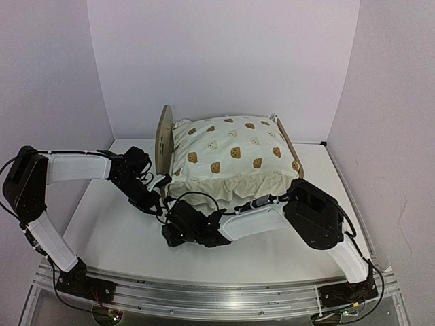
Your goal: Set up the pet bed
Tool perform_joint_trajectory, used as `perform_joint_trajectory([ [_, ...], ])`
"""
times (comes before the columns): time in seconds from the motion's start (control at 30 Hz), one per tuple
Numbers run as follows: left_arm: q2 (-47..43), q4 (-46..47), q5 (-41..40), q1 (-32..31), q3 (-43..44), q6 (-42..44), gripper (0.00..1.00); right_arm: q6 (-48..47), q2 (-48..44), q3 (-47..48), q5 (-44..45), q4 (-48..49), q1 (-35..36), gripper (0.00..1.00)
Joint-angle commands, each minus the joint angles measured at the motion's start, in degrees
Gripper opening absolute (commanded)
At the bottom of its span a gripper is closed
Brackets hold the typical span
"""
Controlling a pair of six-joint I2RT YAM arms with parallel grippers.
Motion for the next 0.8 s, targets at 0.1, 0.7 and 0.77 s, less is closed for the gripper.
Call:
perform_joint_trajectory([
  [0.1, -0.1, -0.5, -2.1, 0.5, 1.9, 0.1, 0.00, 1.6, 2.8, 0.4, 4.5, -0.8, -0.8, 0.16],
  [0.7, -11.4, 11.2, -19.5, 8.2, -7.9, 21.9, 0.00, -25.8, -20.5, 4.3, -2.0, -1.7, -11.0, 0.00],
  [0.77, -12.1, 13.5, -20.7, 8.9, -10.4, 23.9, 0.00, -27.1, -19.6, 7.2, -2.8, -1.8, -12.4, 0.00],
])
